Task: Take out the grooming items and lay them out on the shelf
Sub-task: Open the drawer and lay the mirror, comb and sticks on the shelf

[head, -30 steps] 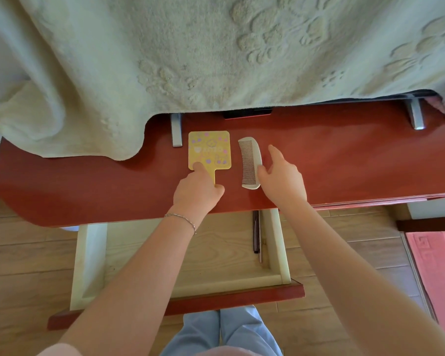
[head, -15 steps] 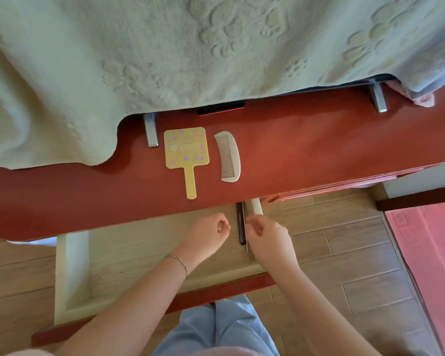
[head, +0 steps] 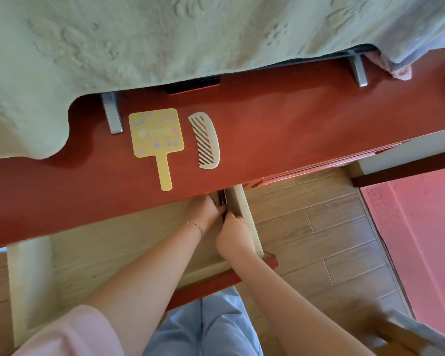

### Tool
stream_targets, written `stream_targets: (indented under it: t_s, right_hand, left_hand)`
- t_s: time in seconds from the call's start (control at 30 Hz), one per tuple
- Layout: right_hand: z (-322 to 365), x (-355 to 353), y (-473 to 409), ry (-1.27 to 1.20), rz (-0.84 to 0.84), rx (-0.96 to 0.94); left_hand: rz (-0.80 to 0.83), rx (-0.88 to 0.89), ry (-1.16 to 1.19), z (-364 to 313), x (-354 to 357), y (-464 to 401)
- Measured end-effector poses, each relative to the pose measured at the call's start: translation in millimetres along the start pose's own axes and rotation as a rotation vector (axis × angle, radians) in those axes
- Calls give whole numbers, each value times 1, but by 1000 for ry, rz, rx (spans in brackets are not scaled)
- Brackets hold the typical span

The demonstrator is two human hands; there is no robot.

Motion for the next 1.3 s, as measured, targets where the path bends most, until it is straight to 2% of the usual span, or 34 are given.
stream_targets:
  t_s: [0.2, 0.37, 0.6, 0.8, 1.07, 1.3]
  right_hand:
    - [9, 9, -16, 169, -59, 14]
    - [11, 15, -29, 272, -81, 44]
    - [14, 18, -36, 181, -172, 85]
    - [12, 22, -36, 231, -140, 122]
    - [19, 15, -30, 342, -144, -34]
    - [17, 6, 0, 349, -313, -354]
  left_hand:
    - [-21, 58, -63, -3, -5, -1]
    - [-55, 30, -189, 10, -24, 7]
    - [-5, -10, -258, 37, -34, 17]
    - [13, -10, -247, 45, -36, 29]
    - [21, 81, -232, 46, -49, 53]
    - [18, 206, -151, 43, -75, 91]
Point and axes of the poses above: each hand's wrist, its own y-axis away from the middle knuckle, its own x-axis out of the palm, z = x × y, the point moved 3 cm from there along -y, towards the middle knuckle, and after that the axes turned 12 degrees about y, right-handed, at the moved point
